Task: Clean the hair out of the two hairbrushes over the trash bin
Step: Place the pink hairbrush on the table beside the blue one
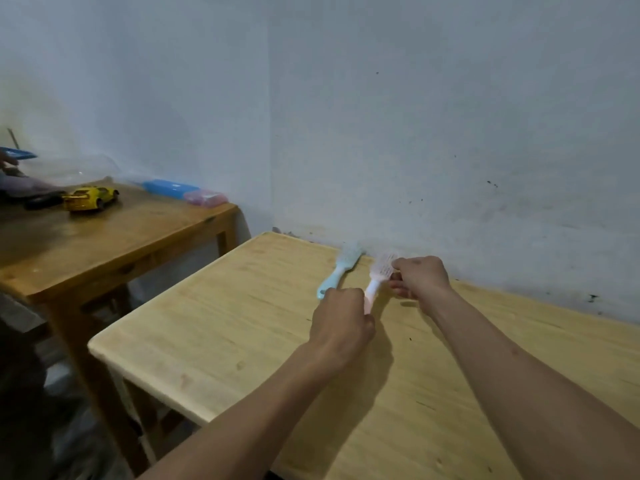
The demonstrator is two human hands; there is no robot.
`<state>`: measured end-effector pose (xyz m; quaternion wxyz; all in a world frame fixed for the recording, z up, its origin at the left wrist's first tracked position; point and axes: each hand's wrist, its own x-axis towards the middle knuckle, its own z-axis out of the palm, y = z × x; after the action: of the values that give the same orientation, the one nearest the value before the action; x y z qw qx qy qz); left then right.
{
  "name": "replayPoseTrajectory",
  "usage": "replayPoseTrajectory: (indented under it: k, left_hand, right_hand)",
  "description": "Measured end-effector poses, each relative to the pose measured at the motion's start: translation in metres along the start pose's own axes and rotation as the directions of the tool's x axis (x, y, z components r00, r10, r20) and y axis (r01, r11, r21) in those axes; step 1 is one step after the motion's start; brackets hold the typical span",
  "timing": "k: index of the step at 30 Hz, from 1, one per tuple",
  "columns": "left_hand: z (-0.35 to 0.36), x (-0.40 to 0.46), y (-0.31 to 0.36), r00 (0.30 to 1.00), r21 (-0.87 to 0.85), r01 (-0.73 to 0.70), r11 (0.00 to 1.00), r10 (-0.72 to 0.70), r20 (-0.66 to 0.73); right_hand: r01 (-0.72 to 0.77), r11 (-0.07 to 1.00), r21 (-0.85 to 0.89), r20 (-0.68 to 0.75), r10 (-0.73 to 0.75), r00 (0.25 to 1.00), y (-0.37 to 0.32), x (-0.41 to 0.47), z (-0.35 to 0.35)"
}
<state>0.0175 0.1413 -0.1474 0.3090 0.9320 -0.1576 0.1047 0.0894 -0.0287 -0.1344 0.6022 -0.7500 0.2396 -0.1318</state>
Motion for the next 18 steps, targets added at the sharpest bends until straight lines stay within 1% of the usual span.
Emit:
replayPoseTrajectory:
  k: [4,8,11,18]
  left_hand:
    - [0.011,0.011,-0.005,1.0,-0.003,0.004,1.0,-0.004,-0.006]
    - [0.016,0.019,-0.01,1.0,-0.018,0.009,1.0,-0.009,0.006]
    - [0.019,0.026,-0.01,1.0,0.003,0.002,1.0,-0.002,0.009]
    - [0.025,0.033,-0.01,0.998,0.035,-0.048,0.998,0.05,-0.04]
  right_hand:
    - [-0.002,0.998,-0.067,0.01,0.002,1.0,0.005,0.017,0.007]
    - [0.006,0.997,-0.082,0.003,-0.005,1.0,0.007,0.029,0.015]
    - [0.01,0.997,-0.076,-0.005,-0.011,1.0,0.008,0.036,0.019]
    - [0.031,0.994,-0.104,-0.027,-0.034,0.999,0.01,0.042,0.023]
